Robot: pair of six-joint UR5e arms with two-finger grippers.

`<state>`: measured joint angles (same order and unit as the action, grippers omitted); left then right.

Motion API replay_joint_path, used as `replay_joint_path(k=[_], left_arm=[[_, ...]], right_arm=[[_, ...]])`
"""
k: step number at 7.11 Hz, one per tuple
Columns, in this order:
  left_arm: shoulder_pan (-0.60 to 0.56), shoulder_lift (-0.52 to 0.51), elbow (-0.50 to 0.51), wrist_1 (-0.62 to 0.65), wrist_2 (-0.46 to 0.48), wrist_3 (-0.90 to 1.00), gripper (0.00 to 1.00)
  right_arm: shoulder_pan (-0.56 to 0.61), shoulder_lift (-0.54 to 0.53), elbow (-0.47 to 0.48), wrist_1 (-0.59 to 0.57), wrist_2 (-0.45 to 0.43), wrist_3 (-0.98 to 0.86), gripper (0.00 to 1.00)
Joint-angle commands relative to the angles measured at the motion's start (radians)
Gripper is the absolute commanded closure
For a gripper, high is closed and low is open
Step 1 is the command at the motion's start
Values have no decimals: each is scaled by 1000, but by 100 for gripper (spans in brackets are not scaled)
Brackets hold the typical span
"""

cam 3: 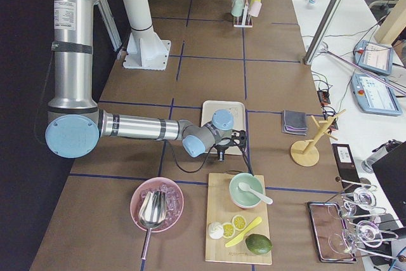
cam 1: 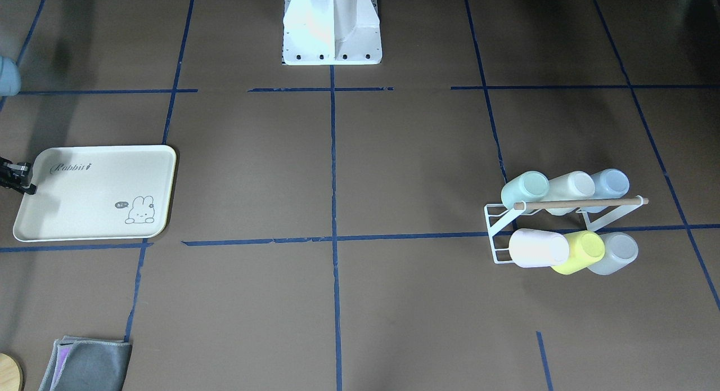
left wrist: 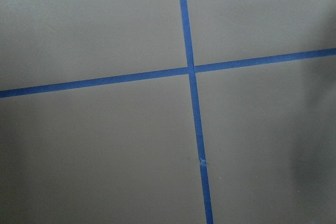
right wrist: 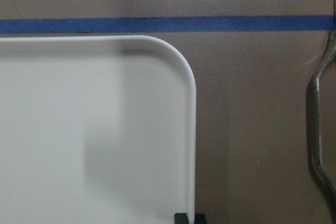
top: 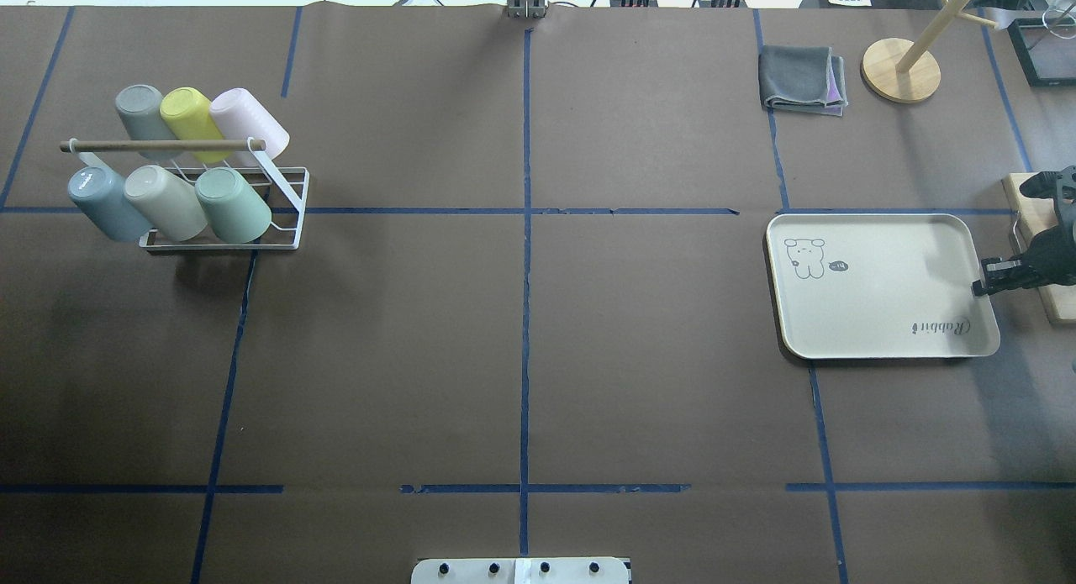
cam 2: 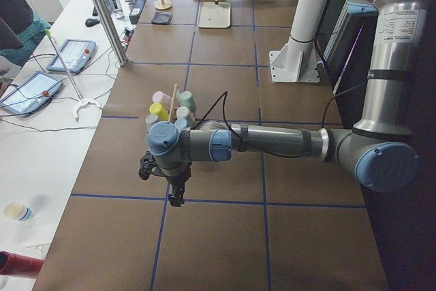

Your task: Pick up and place green cup on tray

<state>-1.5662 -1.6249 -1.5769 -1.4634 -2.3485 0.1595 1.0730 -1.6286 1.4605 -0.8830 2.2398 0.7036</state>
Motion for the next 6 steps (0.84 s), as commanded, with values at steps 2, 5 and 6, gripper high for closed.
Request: replay_joint_path(k=[2,5,6], left_arm=[[0,-1,0,0,0,0,0],[0,-1,-2,0,0,0,0],[0,-1,-2,2,0,0,0]], right_arm=[[5,-5,24,4,13,1,100],[77,-14,106,4,102,2,100],[100,-13,121,4,142,2,100]])
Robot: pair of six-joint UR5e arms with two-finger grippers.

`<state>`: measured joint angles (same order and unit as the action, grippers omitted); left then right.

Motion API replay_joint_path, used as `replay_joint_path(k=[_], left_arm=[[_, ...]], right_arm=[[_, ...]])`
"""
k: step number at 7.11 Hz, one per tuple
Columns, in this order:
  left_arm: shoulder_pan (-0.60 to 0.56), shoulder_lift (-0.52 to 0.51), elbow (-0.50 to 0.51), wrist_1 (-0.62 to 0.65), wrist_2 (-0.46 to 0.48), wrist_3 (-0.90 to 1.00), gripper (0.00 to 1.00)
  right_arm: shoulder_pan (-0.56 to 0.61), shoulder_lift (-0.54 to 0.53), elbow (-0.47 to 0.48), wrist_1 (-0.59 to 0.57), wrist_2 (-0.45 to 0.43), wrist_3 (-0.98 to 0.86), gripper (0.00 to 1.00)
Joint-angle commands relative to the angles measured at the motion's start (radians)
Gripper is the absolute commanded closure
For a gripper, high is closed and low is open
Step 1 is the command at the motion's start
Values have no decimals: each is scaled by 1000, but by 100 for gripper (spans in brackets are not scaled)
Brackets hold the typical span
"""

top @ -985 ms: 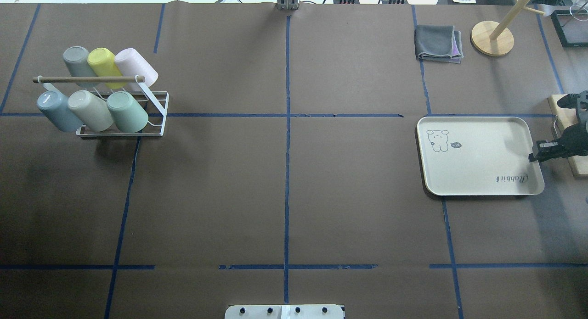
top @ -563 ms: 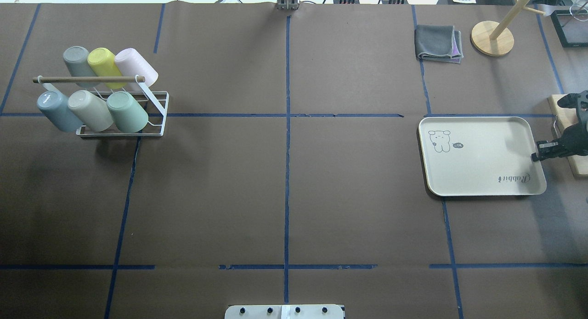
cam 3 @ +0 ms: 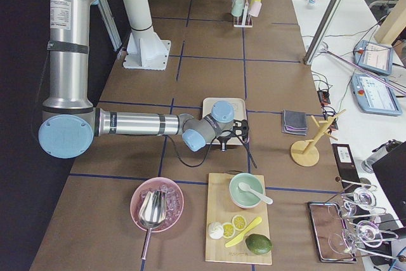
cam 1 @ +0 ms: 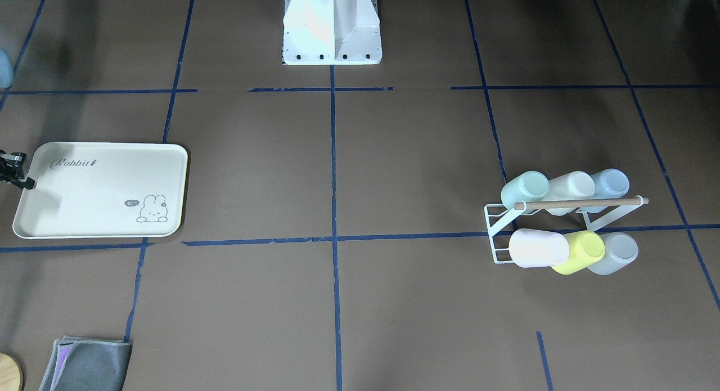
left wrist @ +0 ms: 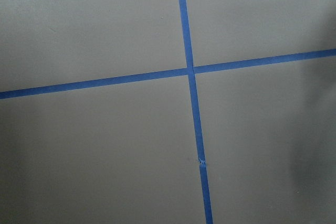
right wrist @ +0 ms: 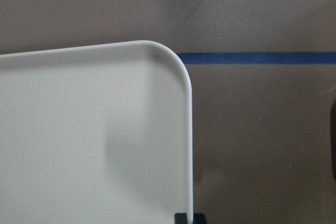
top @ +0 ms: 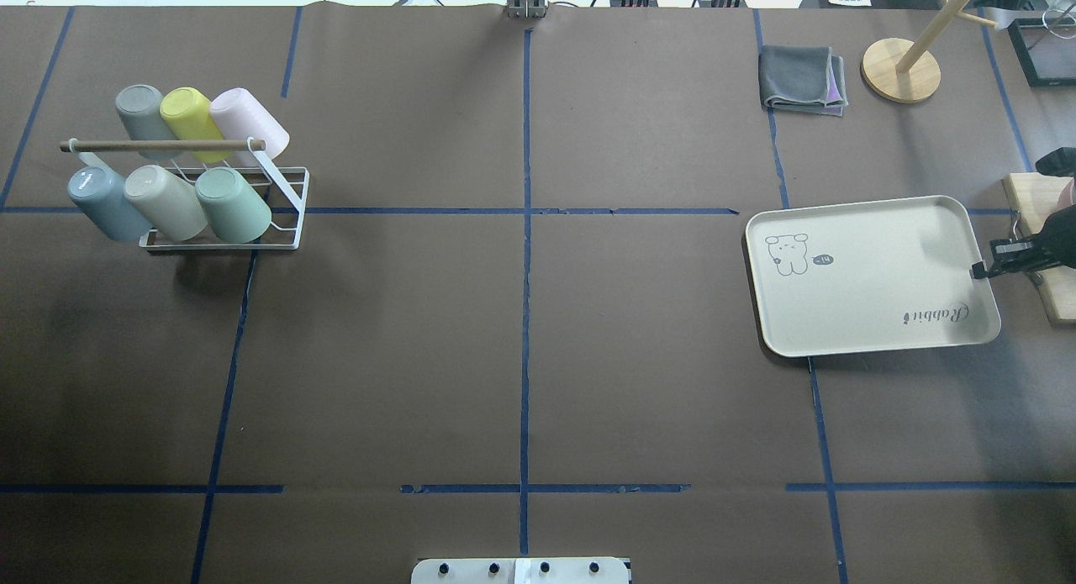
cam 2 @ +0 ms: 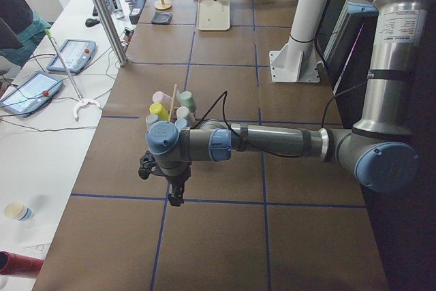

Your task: Pick up and place green cup on tray

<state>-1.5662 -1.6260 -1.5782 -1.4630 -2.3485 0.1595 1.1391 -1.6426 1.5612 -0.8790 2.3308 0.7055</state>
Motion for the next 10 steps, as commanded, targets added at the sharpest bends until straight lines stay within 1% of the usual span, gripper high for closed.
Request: replay_joint_path(k=[1,3,4,5,7,10], left_arm=[[0,-1,0,1,0,0,0],[0,0,-2,1,2,0,0],[0,0,-5,1,3,0,0],[0,0,-6,6,2,0,0],[0,0,-14,10,2,-1,0],[0,0,-17,12,0,-2,0]], right_arm=[[42,13,22,0,85,2,100],[64,61,25,0,149,50,100],[61,107,45,-8,150,136,100],[36,177,46,-9,151,254,100],[-71,277,46,-11,95,421,100],[-256,384,43,-20,-45,584,100]])
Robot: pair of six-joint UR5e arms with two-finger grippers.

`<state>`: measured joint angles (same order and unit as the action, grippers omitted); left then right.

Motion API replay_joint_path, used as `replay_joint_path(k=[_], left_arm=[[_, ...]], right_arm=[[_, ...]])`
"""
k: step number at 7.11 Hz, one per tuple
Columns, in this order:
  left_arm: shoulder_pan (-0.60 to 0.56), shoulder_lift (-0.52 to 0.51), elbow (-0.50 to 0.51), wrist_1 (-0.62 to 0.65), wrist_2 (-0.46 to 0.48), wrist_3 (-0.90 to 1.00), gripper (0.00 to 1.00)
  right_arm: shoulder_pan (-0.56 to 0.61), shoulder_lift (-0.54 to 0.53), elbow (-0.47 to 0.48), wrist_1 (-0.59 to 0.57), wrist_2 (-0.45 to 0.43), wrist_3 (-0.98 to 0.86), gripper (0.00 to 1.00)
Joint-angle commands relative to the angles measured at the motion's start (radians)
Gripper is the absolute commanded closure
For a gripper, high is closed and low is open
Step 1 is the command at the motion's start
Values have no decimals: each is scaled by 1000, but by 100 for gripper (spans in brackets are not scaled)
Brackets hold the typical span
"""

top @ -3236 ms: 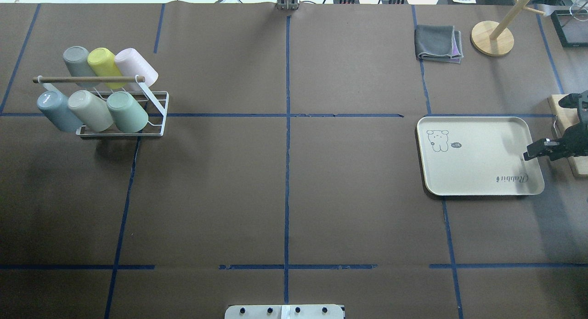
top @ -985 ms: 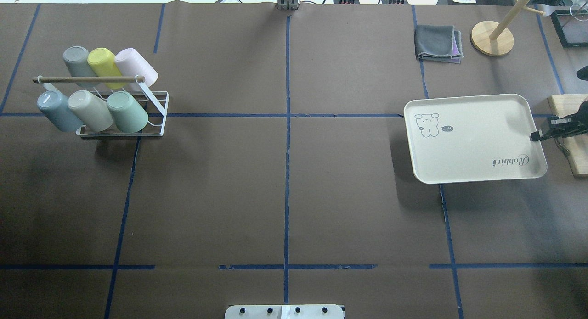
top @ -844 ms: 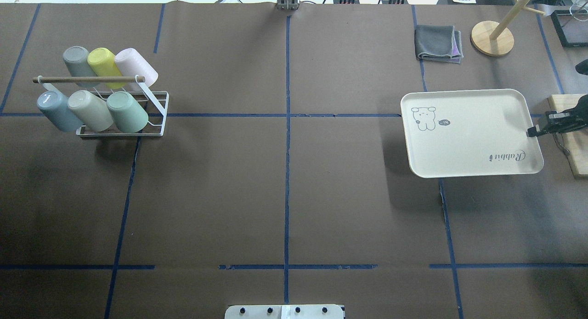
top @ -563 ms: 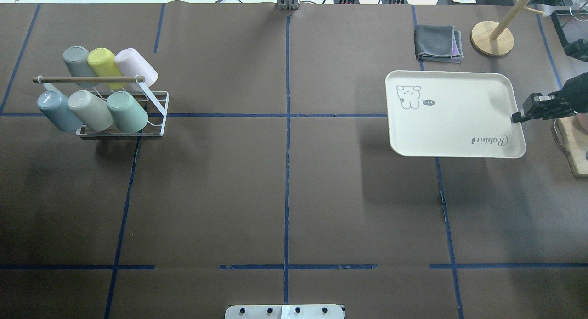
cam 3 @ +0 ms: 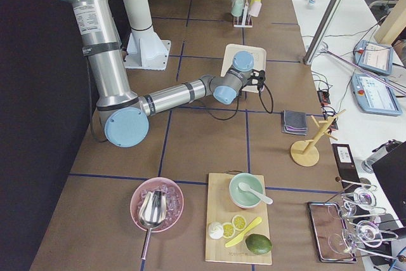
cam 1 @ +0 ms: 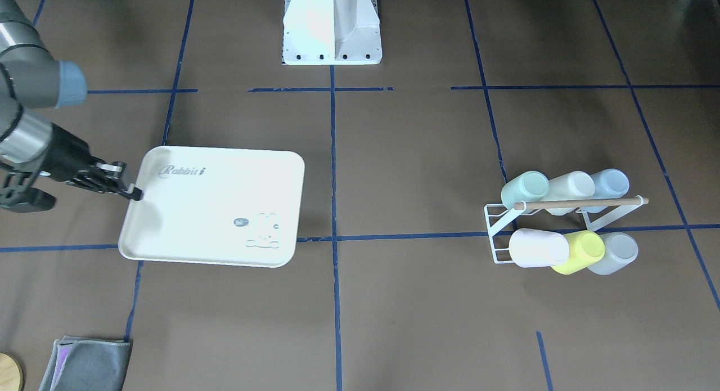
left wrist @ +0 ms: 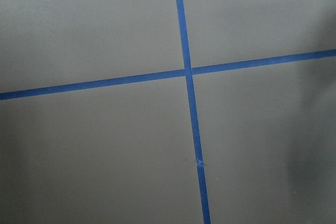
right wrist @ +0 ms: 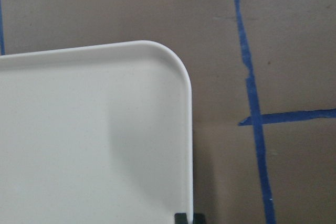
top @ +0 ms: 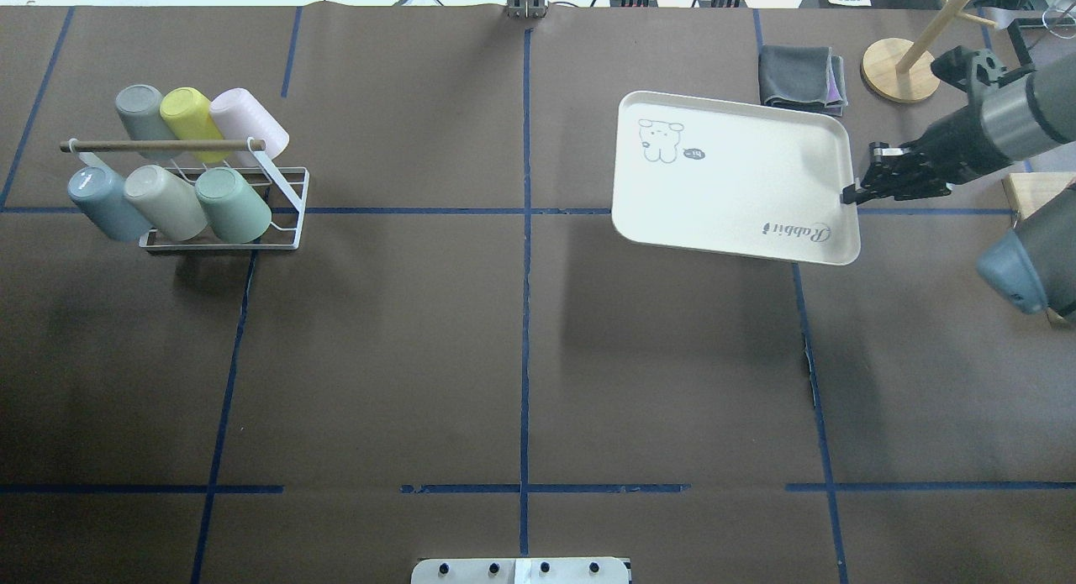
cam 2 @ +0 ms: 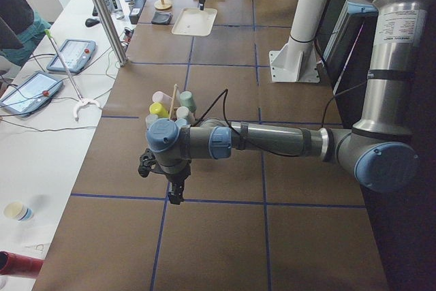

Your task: Pick up and place green cup on tray

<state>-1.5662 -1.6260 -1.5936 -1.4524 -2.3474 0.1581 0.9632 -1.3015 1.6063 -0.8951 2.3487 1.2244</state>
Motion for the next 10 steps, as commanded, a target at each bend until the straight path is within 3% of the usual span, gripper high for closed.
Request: replay_joint_path(k=[1,3,10], left_arm=[[0,2,-6,1,0,0,0],[0,2,-5,3,0,0,0],[0,2,-3,3,0,0,0]], right_arm=[[-134,76,1,-52,-112,85,100],[-210,119,3,-123,-199,87,100],[-339,159,-2,-123,-273,99,100]])
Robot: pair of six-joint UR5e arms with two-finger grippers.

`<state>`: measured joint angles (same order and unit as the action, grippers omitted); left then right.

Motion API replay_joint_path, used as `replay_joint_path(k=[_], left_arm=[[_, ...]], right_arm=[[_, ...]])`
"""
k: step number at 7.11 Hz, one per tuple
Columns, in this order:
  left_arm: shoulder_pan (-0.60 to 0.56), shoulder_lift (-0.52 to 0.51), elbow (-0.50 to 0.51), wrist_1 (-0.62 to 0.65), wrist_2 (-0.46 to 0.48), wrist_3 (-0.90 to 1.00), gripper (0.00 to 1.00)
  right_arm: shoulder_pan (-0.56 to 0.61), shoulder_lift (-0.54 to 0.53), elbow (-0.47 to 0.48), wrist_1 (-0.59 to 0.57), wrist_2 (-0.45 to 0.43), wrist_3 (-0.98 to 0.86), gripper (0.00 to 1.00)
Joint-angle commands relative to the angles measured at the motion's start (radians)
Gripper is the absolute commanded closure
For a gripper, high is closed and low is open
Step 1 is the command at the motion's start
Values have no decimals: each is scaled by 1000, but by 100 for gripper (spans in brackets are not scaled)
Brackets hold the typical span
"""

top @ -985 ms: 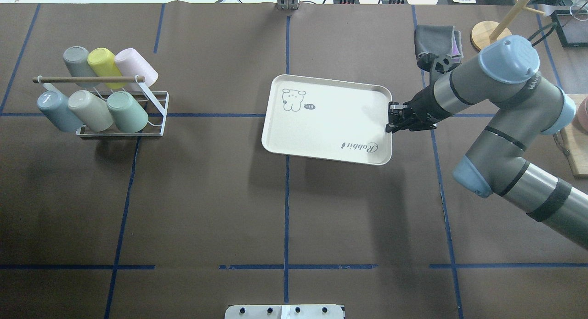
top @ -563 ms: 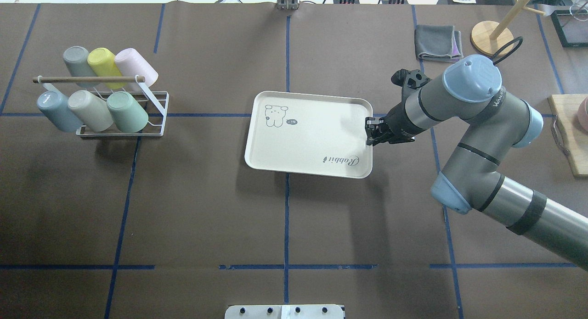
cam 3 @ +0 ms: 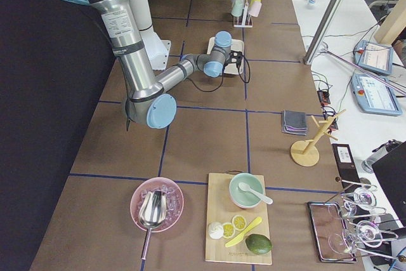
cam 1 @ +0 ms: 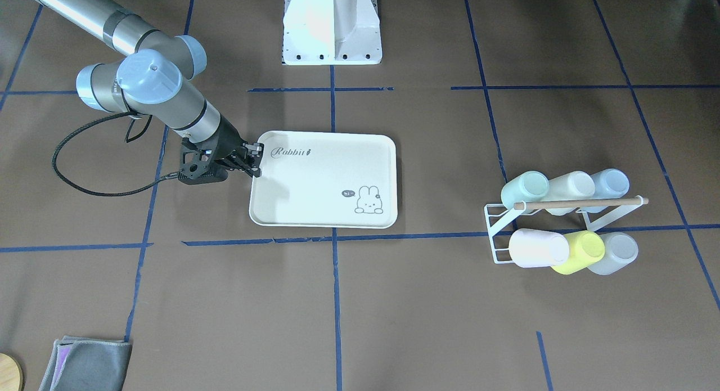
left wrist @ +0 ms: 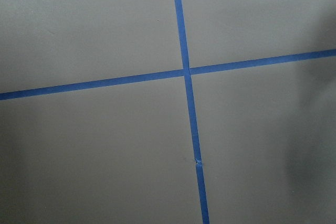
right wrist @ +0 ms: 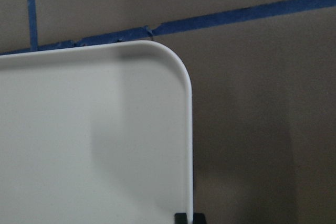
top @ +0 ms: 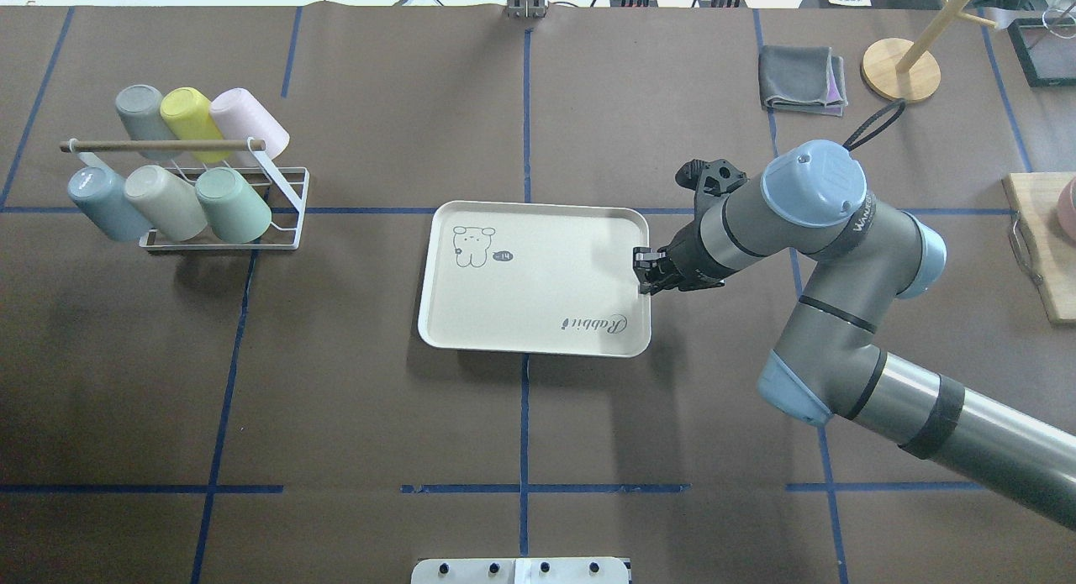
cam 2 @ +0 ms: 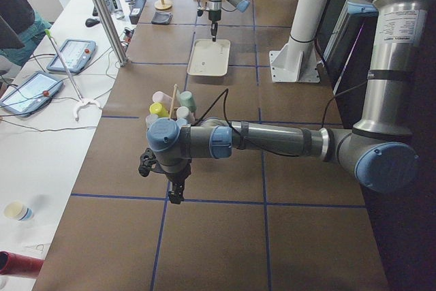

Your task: Pick up and place green cup on tray

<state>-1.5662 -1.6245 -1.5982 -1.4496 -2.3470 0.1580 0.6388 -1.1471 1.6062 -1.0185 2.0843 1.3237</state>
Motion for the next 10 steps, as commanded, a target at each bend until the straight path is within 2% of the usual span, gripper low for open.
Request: replay_joint_path(k=[1,5,6,7,9,10], left_arm=[[0,0,0,0,0,0,0],[0,0,0,0,0,0,0],[0,0,0,0,0,0,0],[0,0,0,0,0,0,0],[0,-1,-11,0,-2,0,0],[0,0,-52,-2,-2,2,0]], right_arm=[[-14,6,-2,0,-9,0,100],[-18,20,-11,-2,-9,-15,97],[-16,20,-11,-3,-7,-15,57],[-16,20,-11,-2,-12,-15,1],[-5,20,-3,-2,-9,-15,0],[18,18,6,-6,0,-14,0]])
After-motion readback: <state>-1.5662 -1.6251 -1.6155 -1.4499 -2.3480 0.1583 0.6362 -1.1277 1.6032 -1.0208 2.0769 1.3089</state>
